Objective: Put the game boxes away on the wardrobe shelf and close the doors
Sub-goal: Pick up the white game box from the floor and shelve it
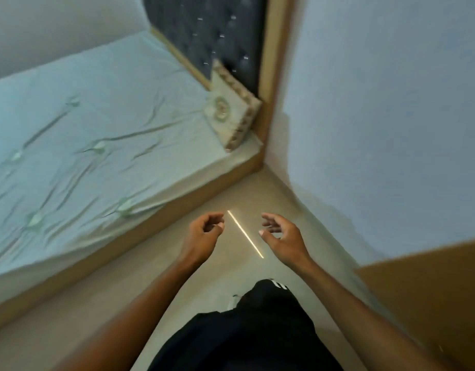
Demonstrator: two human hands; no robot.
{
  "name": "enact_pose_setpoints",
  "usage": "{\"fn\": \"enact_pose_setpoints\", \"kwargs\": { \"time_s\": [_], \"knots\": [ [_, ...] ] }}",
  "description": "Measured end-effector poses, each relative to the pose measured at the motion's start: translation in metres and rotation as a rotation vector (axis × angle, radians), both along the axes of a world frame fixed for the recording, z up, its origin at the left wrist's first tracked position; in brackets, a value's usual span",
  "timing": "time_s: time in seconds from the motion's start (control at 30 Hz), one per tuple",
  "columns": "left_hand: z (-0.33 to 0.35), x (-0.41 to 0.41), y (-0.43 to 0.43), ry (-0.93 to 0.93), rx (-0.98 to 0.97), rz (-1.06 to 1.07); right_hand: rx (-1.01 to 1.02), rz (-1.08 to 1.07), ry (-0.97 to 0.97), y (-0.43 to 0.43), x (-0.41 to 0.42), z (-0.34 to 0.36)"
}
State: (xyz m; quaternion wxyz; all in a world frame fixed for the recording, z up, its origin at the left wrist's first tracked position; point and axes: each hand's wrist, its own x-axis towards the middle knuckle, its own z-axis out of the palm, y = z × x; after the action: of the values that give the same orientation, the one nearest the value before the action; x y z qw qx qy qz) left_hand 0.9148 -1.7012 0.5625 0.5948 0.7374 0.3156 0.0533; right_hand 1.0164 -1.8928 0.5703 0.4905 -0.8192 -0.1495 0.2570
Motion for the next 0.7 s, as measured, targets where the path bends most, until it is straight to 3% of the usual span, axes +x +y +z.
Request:
{"fn": "enact_pose_setpoints", "kwargs": {
  "time_s": [0.3, 0.7],
  "knots": [
    [-0.004, -0.136, 0.152, -0.009, -0.065, 0.657, -0.031, 0.623, 0.001, 0.254, -0.044, -0.001],
    [-0.001, -0.335, 0.318, -0.023, -0.096, 1.416, -0.037, 1.478, -0.121, 0.580, -0.226, 0.002]
  ]
}}
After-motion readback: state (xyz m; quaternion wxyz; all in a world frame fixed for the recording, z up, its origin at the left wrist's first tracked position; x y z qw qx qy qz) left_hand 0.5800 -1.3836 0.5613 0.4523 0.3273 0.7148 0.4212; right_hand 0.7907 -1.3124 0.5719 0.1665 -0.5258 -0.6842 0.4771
